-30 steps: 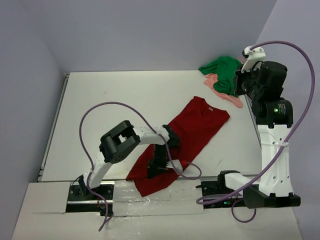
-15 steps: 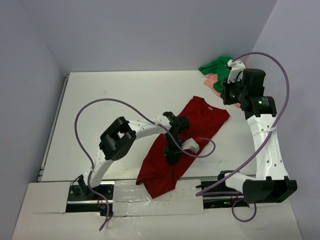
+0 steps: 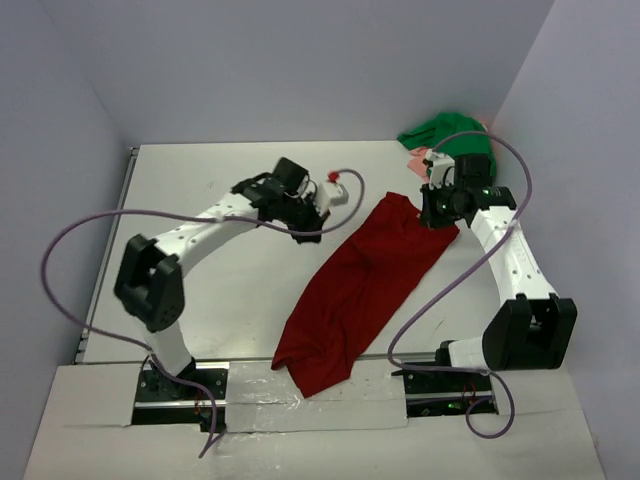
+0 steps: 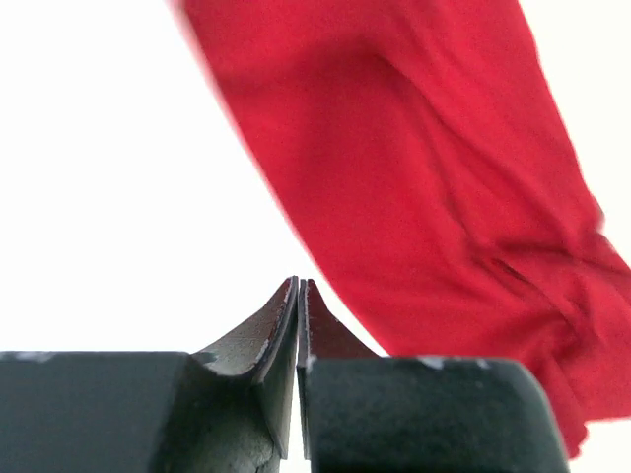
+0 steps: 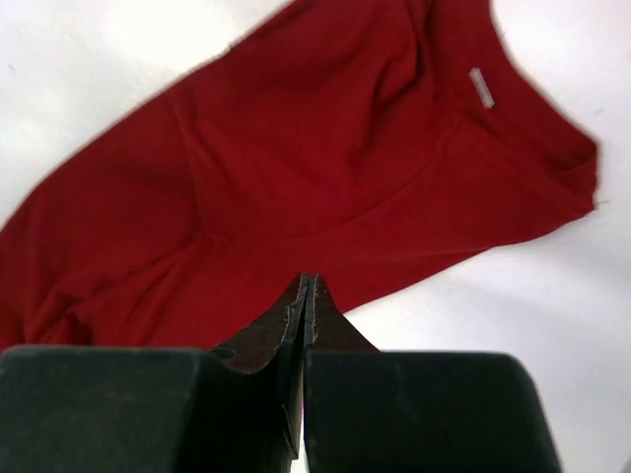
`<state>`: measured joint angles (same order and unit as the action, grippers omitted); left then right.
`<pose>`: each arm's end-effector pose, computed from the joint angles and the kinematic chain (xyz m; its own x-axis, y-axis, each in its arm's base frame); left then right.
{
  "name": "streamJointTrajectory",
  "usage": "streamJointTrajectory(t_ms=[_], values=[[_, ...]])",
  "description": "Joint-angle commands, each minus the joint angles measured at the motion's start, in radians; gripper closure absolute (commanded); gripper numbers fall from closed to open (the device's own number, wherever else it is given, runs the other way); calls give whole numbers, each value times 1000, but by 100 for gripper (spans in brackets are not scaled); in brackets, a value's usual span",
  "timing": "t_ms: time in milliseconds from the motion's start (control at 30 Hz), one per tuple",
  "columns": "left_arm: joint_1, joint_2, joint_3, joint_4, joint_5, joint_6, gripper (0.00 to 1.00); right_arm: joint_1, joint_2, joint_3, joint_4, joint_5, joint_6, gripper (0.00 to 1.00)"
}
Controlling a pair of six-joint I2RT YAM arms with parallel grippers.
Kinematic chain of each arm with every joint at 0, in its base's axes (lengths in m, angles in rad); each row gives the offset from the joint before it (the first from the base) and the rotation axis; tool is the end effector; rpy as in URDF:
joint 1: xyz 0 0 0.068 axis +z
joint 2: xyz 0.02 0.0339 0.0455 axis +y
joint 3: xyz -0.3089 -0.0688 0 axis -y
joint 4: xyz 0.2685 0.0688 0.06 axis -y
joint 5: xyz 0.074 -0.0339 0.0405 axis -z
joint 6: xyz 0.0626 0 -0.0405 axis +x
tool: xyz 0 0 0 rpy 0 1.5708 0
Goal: Fold and stack the t-shirts
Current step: Fold the tshirt
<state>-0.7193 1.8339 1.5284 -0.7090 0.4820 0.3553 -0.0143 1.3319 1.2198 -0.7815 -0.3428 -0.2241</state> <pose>0.3140 -0.3136 0.2783 -0.3318 0.7003 -0.6320 0.9422 0.2791 -0.1854 0.3040 0.0167 0.3396 -0.7160 -0.1991 -0.6692 -0.3654 0.9236 0.1162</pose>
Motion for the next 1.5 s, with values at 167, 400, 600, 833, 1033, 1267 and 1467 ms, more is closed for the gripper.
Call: streamJointTrajectory(t_ms=[167, 400, 600, 833, 1033, 1267, 1467], values=[[78, -327, -177, 440, -292, -176, 83, 54, 150, -49, 85, 11, 6, 100], [170, -398, -215, 479, -375, -236, 82, 105, 327, -25, 79, 79, 32, 100], [254, -449, -226, 459, -356, -248, 83, 146, 484, 46, 44, 146, 58, 100], [322, -512, -249, 430, -358, -254, 86, 192, 618, 179, 2, 180, 84, 100], [394, -574, -269, 433, -336, -276, 88, 289, 668, 299, 111, 261, 120, 100], [460, -631, -260, 389, -310, -274, 88, 324, 930, 752, -56, 263, 193, 100], [482, -648, -293, 401, -304, -274, 88, 379, 609, 362, 345, 482, 118, 100]])
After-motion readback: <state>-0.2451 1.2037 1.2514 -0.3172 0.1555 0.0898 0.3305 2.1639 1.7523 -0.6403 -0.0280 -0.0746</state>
